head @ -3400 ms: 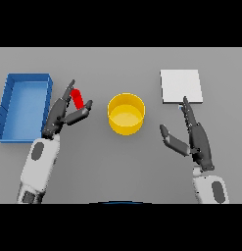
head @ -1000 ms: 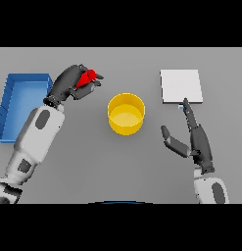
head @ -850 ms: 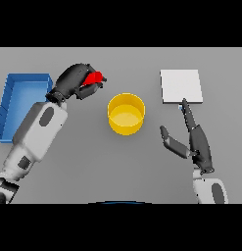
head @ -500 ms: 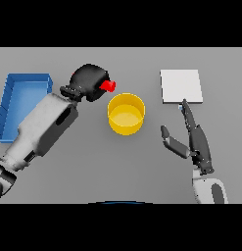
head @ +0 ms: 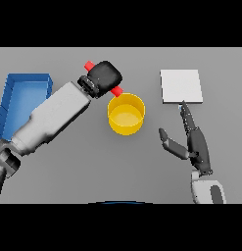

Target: Pick up the red beaker and tilt it to pour out 1 green nut into yellow bowl. Pick up the yellow bowl and place it on the metallic measuring scale.

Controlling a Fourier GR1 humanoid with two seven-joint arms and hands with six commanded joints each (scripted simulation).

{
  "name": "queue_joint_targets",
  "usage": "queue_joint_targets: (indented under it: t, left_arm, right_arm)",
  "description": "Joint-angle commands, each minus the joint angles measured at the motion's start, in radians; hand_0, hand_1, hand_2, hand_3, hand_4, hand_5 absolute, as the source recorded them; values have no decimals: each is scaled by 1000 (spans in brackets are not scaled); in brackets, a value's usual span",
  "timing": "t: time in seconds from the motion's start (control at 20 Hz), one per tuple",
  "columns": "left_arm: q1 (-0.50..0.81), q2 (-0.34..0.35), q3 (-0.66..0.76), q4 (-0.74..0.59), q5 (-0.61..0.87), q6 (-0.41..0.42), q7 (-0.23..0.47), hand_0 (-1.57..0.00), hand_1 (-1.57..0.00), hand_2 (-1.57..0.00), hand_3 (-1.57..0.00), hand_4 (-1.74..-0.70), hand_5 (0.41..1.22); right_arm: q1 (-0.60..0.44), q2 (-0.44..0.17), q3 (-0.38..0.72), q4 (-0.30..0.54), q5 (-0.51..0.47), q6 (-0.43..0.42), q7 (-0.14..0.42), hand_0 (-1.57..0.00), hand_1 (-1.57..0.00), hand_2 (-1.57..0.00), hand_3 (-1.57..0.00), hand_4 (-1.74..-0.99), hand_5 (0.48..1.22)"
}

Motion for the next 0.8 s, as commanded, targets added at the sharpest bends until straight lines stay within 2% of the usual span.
queue_joint_targets:
  t: [0.0,0.45,0.75]
  left_arm:
    - [-5,0,-22,5,-18,-2,-20,-1571,-1571,-1571,-1458,-1727,1219]
    - [-122,3,-210,43,-212,-9,-110,-1571,-1571,-1571,-1556,-1738,1221]
    - [-177,-16,-305,94,-316,40,-162,-1571,-1571,-1571,-1567,-1733,1221]
  right_arm:
    - [-10,-4,-8,4,4,-9,-2,1,1,1,1,-1221,610]
    - [-14,2,-14,7,17,-33,-16,1,1,1,1,-1148,566]
    - [-18,12,0,17,38,-43,-17,1,1,1,1,-1136,578]
